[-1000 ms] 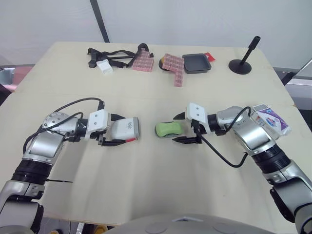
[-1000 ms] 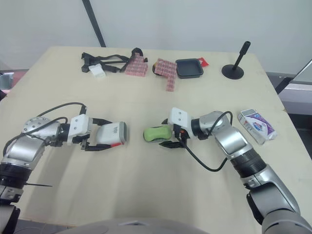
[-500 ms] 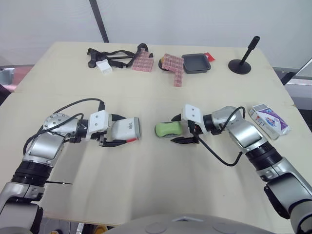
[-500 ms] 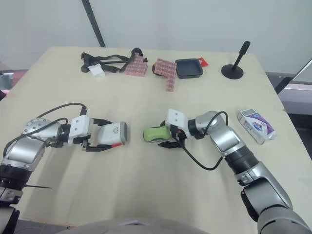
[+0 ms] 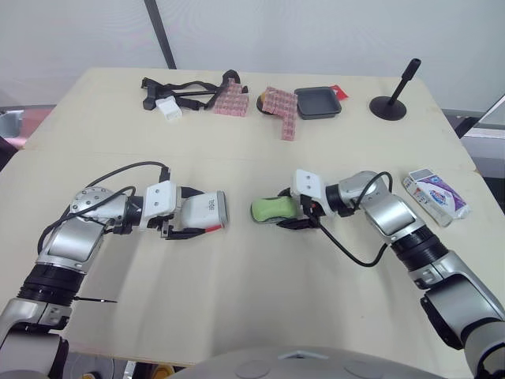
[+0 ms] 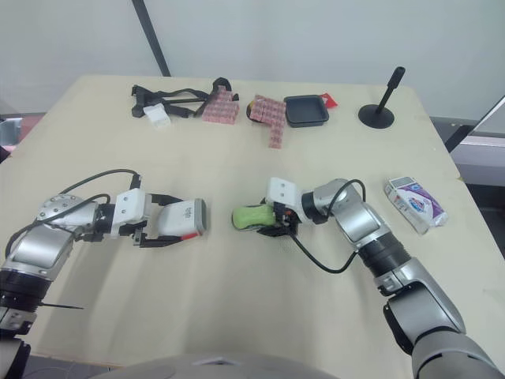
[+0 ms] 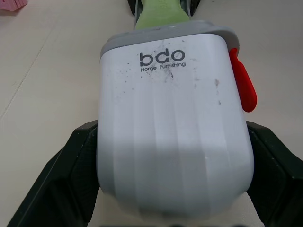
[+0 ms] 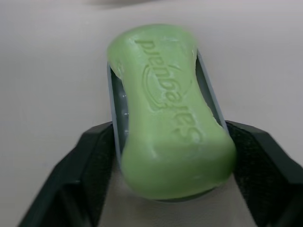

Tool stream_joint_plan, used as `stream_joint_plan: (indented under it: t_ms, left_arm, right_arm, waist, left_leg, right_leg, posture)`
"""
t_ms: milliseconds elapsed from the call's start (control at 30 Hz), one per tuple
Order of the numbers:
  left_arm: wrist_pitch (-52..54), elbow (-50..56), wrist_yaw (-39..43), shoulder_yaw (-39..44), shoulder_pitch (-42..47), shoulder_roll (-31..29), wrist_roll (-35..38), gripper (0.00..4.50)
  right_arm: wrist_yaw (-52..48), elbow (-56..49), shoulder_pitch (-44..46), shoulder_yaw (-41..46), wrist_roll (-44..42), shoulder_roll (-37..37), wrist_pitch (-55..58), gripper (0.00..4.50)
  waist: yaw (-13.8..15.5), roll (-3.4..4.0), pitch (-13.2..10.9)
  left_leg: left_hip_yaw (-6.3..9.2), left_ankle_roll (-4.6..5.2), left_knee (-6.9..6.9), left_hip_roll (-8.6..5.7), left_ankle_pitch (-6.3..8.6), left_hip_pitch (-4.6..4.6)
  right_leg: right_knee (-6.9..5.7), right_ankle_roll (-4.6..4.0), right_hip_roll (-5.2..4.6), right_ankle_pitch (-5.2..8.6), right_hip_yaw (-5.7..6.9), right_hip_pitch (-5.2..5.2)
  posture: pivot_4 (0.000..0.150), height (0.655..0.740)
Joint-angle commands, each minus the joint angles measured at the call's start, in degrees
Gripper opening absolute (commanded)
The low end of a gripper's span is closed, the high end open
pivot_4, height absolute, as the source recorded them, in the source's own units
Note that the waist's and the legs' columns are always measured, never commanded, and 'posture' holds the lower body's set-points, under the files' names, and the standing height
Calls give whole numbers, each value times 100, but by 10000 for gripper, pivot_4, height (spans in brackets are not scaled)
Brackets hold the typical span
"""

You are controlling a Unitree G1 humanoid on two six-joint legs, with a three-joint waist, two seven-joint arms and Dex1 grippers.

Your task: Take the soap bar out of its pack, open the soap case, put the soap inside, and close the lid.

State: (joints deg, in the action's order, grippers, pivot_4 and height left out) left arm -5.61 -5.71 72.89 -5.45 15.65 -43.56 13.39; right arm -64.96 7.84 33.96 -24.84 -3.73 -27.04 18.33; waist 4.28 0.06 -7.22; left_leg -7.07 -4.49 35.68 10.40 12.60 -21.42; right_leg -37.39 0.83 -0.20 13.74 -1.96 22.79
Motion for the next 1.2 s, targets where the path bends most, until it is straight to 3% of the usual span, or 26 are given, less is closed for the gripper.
stream_joint_plan:
  t_ms: [33,400,700,900,1200]
  left_arm:
    - [-104,46,-7,71,68,-52,-20,34936]
    - [-169,-12,75,-109,252,147,-66,34936]
    - [-453,-397,33,-592,689,757,-299,34936]
    - [-774,-847,81,-860,1019,1204,-456,34936]
    - [-978,-1088,-15,-1023,1290,1655,-611,34936]
  right_arm:
    - [-23,-115,-45,24,89,-104,-6,25682]
    - [159,-1475,-641,429,67,-885,320,25682]
    - [365,-2988,-1291,992,-83,-1814,1276,25682]
    - [418,-3666,-1264,1163,-365,-1890,1889,25682]
    - [519,-3870,-947,838,-414,-1823,2242,25682]
  waist:
    - [-4,-1,1]
    - [48,0,0]
    - [8,1,-1]
    - [14,1,0]
    - [24,1,0]
  left_leg:
    - [0,0,0,1,0,2]
    - [1,2,0,-1,0,-5]
    - [-3,0,-2,0,0,0]
    - [-3,1,-1,1,-1,1]
    - [-2,4,-1,0,-2,1]
  right_leg:
    - [0,0,0,0,0,-2]
    - [5,0,-1,0,2,-1]
    - [20,0,0,0,-9,-1]
    - [14,0,2,0,-10,-1]
    - [5,0,0,0,-12,-3]
  posture:
    - [1500,7400]
    - [1500,7400]
    - [1500,7400]
    - [1500,7400]
    - [1500,7400]
